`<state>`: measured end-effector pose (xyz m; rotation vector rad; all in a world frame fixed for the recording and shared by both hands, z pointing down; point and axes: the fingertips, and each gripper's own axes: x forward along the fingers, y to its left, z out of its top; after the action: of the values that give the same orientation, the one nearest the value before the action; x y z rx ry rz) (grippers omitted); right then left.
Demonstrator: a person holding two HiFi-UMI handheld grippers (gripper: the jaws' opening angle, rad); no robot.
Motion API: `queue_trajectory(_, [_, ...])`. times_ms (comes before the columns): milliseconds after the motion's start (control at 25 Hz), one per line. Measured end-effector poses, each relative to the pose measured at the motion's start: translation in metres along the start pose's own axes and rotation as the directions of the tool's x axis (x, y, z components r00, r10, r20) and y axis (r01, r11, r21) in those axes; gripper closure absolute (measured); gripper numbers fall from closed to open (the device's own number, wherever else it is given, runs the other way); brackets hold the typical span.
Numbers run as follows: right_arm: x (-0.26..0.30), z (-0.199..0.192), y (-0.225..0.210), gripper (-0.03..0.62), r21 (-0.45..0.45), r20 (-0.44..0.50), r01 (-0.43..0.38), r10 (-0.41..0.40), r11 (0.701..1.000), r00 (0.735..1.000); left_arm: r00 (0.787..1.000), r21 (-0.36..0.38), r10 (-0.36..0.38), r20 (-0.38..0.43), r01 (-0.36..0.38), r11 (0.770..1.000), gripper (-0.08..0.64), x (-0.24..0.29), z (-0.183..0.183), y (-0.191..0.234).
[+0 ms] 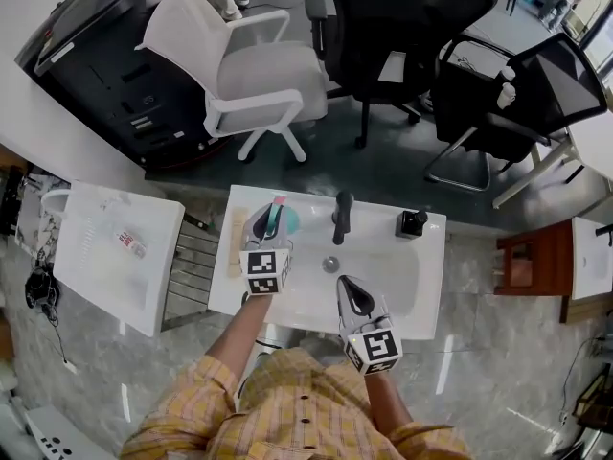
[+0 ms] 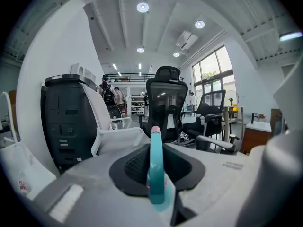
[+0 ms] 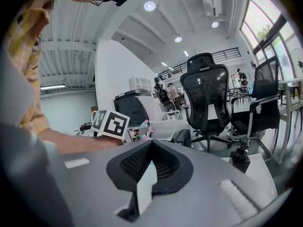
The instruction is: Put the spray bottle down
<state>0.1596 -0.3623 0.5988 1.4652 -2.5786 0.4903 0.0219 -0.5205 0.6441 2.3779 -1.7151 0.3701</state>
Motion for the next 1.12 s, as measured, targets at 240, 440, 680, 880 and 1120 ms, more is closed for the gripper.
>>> queue_trajectory(240, [0.003, -0.002, -0.006, 0.591, 0.006, -0.001, 0.013, -0.013, 1.0, 1.0, 1.0, -0.007, -0.003, -0.02, 0.003, 1.0, 0.489, 0.023, -0.008, 0.004])
queue_trajectory(440, [0.003, -0.001, -0.006, 0.591, 0.003, -0.006, 0.014, -0.014, 1.0, 1.0, 0.999, -0.002, -0.009, -0.04, 0.009, 1.0, 0.489, 0.04, -0.012, 0.003])
queue_trajectory(680, [0.004, 0.0, -0.007, 0.591, 0.002, -0.002, 0.02, -0.02, 1.0, 1.0, 0.998, 0.004, -0.015, -0.057, 0.015, 1.0, 0.488, 0.052, -0.017, 0.002])
queue_trajectory(880, [0.001, -0.002, -0.008, 0.591, 0.012, -0.001, 0.014, -0.014, 1.0, 1.0, 0.997, 0.002, -0.025, -0.067, 0.025, 1.0, 0.486, 0.058, -0.017, -0.002])
queue_trajectory(1120, [-0.001, 0.0, -0.005, 0.591, 0.014, 0.006, 0.004, -0.004, 1.0, 1.0, 0.996, -0.01, -0.031, -0.082, 0.03, 0.999, 0.411, 0.055, -0.017, -0.003])
